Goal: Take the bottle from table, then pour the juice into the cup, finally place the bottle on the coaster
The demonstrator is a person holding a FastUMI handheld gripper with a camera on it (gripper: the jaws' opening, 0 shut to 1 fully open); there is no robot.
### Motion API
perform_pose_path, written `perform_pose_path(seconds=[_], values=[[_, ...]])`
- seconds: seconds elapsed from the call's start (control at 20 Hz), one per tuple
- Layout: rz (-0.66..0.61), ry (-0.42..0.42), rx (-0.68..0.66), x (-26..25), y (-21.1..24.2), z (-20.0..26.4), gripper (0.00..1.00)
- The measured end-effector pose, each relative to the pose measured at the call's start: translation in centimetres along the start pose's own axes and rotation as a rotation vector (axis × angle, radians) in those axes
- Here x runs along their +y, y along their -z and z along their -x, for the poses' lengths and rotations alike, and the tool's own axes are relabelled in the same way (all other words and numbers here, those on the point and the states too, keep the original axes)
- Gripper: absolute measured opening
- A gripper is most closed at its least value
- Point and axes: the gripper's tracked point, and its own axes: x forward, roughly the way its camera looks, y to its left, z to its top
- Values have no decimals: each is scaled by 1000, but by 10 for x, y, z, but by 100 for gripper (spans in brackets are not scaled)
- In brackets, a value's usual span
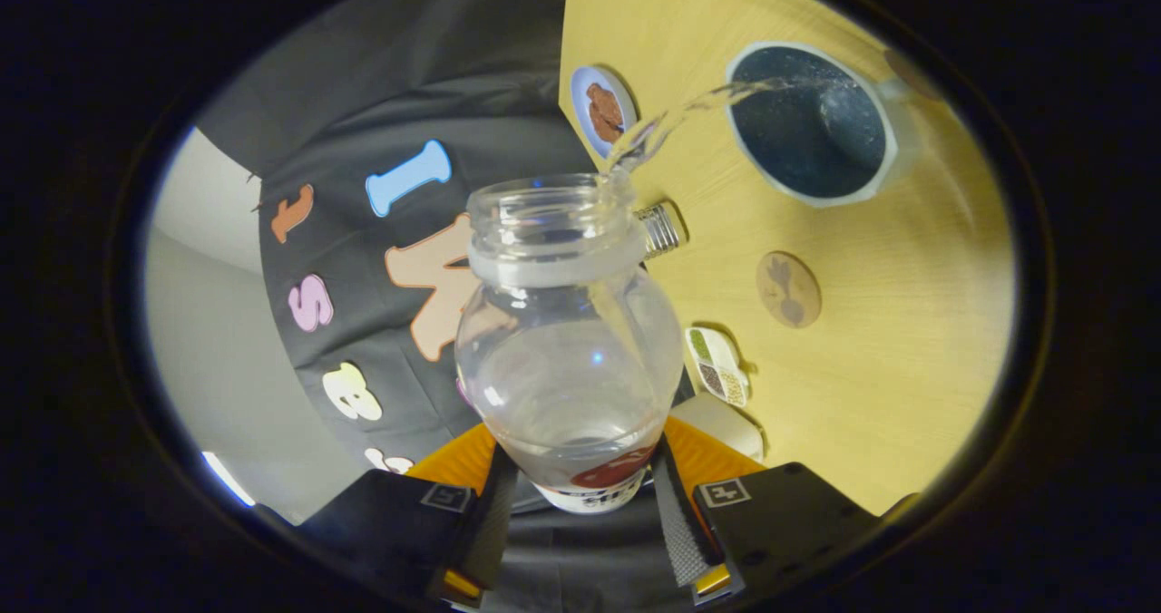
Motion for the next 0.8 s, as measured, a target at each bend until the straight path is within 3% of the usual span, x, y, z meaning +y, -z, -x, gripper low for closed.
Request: perform_pose_path(seconds=[0.8], values=[[-66,78,46,0,6,4,75]])
